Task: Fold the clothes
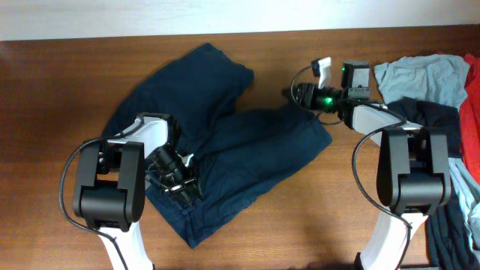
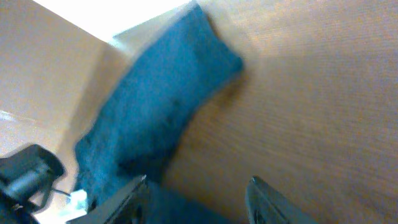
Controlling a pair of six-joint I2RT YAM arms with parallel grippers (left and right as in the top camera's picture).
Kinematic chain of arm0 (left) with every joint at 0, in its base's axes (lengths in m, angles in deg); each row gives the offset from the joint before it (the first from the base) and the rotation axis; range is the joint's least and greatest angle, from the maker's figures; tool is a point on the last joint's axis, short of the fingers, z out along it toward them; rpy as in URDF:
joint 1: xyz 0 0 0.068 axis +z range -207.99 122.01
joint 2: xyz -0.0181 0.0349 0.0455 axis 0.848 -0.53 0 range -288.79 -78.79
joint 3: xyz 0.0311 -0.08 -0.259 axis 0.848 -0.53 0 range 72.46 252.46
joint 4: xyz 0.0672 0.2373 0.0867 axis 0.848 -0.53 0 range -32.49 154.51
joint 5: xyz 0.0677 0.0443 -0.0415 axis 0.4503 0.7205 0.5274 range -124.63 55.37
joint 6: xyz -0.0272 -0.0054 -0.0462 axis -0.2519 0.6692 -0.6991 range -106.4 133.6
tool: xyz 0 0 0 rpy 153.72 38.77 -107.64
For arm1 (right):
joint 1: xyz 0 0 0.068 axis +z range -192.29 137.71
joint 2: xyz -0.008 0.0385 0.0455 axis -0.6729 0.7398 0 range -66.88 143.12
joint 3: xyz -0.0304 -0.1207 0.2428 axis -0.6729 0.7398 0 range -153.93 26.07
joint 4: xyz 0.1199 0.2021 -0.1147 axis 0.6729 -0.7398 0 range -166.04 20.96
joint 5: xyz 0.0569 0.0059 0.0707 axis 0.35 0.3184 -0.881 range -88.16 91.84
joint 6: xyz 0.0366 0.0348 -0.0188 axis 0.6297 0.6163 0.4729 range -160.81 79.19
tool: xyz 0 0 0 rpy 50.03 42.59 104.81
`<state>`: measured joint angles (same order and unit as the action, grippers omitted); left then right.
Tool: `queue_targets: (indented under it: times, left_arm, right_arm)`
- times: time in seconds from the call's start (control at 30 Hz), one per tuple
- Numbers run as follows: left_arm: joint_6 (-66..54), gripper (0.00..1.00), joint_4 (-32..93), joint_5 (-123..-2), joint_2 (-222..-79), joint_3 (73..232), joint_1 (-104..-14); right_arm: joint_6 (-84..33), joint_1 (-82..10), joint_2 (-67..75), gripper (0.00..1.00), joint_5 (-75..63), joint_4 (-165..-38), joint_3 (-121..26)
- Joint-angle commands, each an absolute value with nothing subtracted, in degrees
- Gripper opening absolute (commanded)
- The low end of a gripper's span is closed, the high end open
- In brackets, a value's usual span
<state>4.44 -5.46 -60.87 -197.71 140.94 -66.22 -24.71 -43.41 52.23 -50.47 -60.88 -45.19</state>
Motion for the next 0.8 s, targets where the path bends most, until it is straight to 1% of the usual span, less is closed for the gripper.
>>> queue_targets:
  times: [0.0,0.07,0.17,0.27,0.3,0.33,0.37,0.4,0.43,0.5,0.57,0.63,0.7,0.77]
  left_arm:
    - [3.9,0.34,-3.3,-58.9,-200.7,138.6,-66.6]
    - [3.9,0.34,-3.2,-58.9,-200.7,138.6,-66.6]
    - [3.9,0.34,-2.8,-58.9,-200.7,138.6,-66.6]
    - [3.9,0.34,-2.6,-58.9,-200.7,138.6,-66.6]
    - [3.9,0.34,-2.6,-58.9,-200.7,138.6,-66.6]
    - [3.9,0.34,-2.5,-58.9,-200.7,138.6,-66.6]
    - [3.9,0.34,-2.4,-58.9,-200.7,138.6,-66.6]
    - [3.9,0.34,-2.4,-58.9,-200.7,138.6,-66.6]
    - [3.9,0.34,-2.3,-58.9,-200.7,138.6,-66.6]
    - [3.9,0.35,-2.3,-58.9,-200.7,138.6,-66.6]
    - [3.9,0.34,-2.1,-58.9,-200.7,138.6,-66.6]
    - [3.9,0.35,-2.1,-58.9,-200.7,138.6,-66.6]
    - [3.9,0.34,-2.1,-58.9,-200.7,138.6,-66.6]
    - [3.9,0.34,-2.0,-58.9,-200.7,138.6,-66.6]
  right_arm:
    - [-11.7,-44.5,52.2,0.54,-61.0,-46.9,-45.6]
    - [-5.3,-45.5,52.2,0.54,-62.3,-39.5,-45.6]
    - [-3.8,-47.9,52.2,0.54,-62.3,-38.6,-45.6]
    - [-3.8,-50.7,52.2,0.54,-63.5,-43.9,-45.6]
    - [-3.9,-51.6,52.2,0.54,-64.0,-47.4,-45.6]
    - [-4.2,-52.7,52.2,0.54,-64.2,-54.0,-45.6]
    - [-6.1,-53.4,52.2,0.54,-64.2,-58.9,-45.6]
    - [-12.5,-54.2,52.2,0.54,-63.1,-67.9,-45.6]
    - [-16.2,-54.5,52.2,0.54,-60.5,-74.1,-45.6]
    - [-20.9,-54.7,52.2,0.55,-53.1,-84.8,-45.6]
    - [-26.7,-54.1,52.2,0.55,-49.8,-91.7,-45.6]
    - [-34.8,-52.4,52.2,0.55,-52.8,-95.7,-45.6]
    - [-36.6,-50.8,52.2,0.55,-54.7,-96.1,-45.6]
    - [-37.6,-48.7,52.2,0.59,-56.7,-94.5,-45.6]
